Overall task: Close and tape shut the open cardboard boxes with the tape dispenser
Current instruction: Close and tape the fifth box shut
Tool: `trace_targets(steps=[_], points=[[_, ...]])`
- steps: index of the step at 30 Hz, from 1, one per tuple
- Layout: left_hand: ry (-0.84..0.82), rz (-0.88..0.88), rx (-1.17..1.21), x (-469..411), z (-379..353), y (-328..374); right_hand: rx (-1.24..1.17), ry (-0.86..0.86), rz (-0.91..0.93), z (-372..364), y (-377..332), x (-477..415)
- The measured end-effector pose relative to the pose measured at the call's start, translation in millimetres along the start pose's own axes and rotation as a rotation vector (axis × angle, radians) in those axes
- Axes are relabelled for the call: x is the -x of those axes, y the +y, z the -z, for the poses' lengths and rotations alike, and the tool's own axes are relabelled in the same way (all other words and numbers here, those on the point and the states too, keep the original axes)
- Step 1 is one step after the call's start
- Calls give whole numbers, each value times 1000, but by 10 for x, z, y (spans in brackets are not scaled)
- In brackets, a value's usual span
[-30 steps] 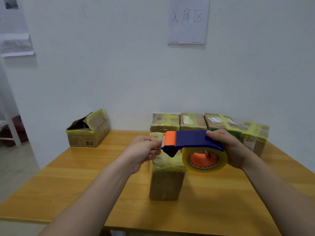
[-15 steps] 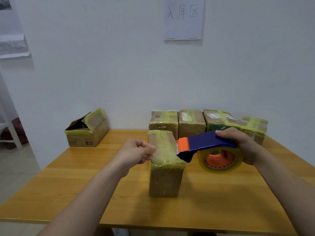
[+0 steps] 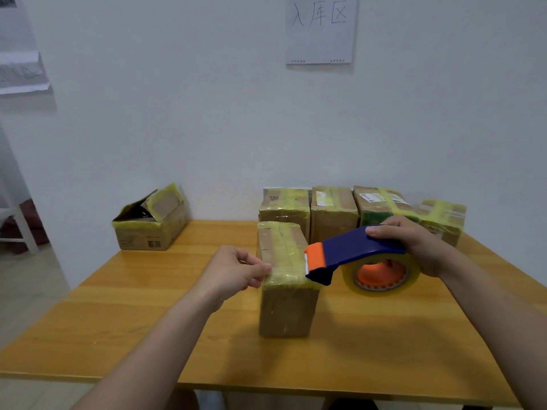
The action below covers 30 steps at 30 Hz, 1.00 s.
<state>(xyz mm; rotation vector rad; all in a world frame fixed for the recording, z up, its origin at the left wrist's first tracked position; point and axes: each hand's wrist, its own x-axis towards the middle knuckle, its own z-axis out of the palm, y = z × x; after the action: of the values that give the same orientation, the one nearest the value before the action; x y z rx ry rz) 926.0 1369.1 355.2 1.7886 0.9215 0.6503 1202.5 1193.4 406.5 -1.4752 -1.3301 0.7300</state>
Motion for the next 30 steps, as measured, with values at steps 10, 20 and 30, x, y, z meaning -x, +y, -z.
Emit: trace_targets(steps=[10,20,30], points=[[0,-10,-32,-13,7,-31,100,-23,-26,-29,75,-101],[-164,118,-212,-33,307,-110,139,-63,-44,-108,108,-187],[23,-341,-364,-291,-174,185,147,-61,-37,-121,114,-213]])
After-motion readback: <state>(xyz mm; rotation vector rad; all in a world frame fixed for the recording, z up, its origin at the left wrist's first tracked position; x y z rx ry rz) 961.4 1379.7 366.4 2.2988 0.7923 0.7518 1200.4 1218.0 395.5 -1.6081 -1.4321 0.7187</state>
